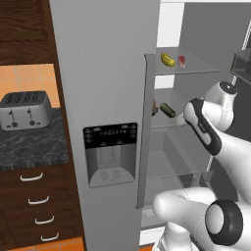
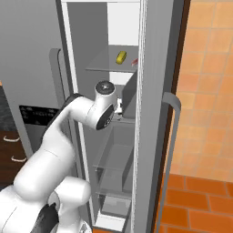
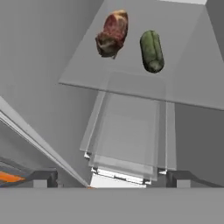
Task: Place one cucumber and one steak in each tupperware on the nearby counter, to pack two identical lunches.
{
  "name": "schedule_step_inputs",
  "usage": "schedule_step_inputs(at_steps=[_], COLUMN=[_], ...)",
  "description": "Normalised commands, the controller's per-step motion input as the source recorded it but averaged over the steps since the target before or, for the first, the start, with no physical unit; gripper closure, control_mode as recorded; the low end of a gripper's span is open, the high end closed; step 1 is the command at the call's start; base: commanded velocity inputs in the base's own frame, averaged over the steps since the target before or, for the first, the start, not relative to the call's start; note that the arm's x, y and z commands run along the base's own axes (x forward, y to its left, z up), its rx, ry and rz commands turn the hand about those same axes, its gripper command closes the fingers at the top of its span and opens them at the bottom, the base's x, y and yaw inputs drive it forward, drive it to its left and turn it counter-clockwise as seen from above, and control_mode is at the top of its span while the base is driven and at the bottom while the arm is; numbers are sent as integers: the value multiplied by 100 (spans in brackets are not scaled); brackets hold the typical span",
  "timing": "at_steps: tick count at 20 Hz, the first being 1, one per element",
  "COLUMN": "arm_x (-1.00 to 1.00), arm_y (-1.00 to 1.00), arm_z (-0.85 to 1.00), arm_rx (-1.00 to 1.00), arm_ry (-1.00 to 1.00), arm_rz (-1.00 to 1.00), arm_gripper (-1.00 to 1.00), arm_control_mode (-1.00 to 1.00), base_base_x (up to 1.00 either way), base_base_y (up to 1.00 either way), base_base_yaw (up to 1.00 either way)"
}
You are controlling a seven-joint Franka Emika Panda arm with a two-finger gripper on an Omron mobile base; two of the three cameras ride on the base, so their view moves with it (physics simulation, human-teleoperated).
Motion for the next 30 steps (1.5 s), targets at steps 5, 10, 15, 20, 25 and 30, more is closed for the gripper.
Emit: schedule_step_inputs(at_steps=[5,10,15,20,25,30], arm_x=[97,100,93,67,69,70], arm_y=[-30,-13,-9,-16,-2,-15], arm_z=[-28,-10,-4,-12,-49,-46], arm_rx=[0,4,4,1,0,0], arm_ry=[0,3,4,0,0,0], arm_rz=[8,8,8,9,10,12], arm_gripper=[-100,-100,-100,-100,-100,-100], arm_control_mode=[-100,-100,-100,-100,-100,-100], base_base_x=[0,0,0,0,0,0], base_base_y=[0,0,0,0,0,0], base_base_yaw=[0,0,0,0,0,0])
